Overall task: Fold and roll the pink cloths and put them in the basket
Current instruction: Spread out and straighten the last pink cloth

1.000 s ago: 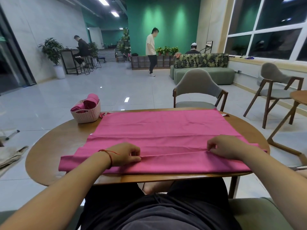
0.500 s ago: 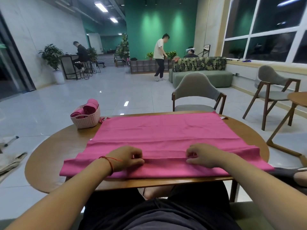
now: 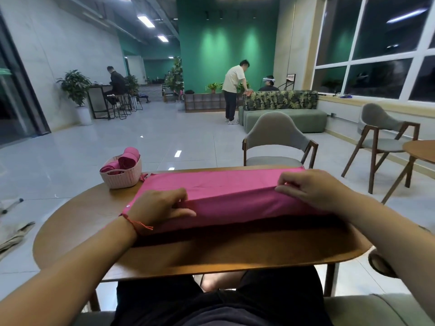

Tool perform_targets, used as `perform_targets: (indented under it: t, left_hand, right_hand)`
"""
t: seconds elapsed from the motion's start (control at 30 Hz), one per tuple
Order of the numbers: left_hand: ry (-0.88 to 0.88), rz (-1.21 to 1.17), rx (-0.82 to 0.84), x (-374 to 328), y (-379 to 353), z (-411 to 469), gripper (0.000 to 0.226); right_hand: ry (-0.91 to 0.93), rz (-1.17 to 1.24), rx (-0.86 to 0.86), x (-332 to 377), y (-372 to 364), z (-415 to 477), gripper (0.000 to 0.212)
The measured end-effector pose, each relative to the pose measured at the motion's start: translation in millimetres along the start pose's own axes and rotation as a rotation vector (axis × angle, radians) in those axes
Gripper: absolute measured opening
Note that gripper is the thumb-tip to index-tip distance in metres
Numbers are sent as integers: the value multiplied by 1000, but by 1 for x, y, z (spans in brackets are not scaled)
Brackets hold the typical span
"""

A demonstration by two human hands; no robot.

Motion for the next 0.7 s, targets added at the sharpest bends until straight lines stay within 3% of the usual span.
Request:
perform_targets:
  t: [0.1,0.2,0.27,0.33,0.4,0.43,0.47,0.63,0.7]
  left_hand:
    - [-51,65,153,17,-1,-4,57]
    - [196,-36,334,64,-2,-19,72]
    - [349,-104,349,93,12,-30,80]
    - [390,-130,328,111,28,-34,80]
    - [377,-121,262,115,47,-28,54]
    - [387,-109,233,116,55,-25,40]
    - [416,-90,216,120,60,-23,39]
    - [518,-80,264,145,63,-16,66]
    - [495,-85,291,148,58,-7,68]
  right_hand:
    - [76,-186,-81,-19,11,9,51]
    - [82,-270,-62,-39,15,10,60]
    - [90,-308,-6,-52,7,6,68]
    - [90,-289,73,-60,-7,1,74]
    - [74,-210,113,-70,-18,-4,74]
    - [56,-177,117,-77,-20,-6,73]
    - [20,-142,116,-88,-21,-8,70]
    - [-229,88,156,-135,-20,-9,11]
    - [-245,99,145,-136,-17,3,10]
Point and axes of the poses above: each hand's wrist, its own z-axis towards the middle knuckle, its own y-axis out of the back of the hand, x = y × z, the point moved 10 cm from there along z, towards the middle knuckle, and after that the axes turned 13 degrees about -z, right-handed, at the moved point
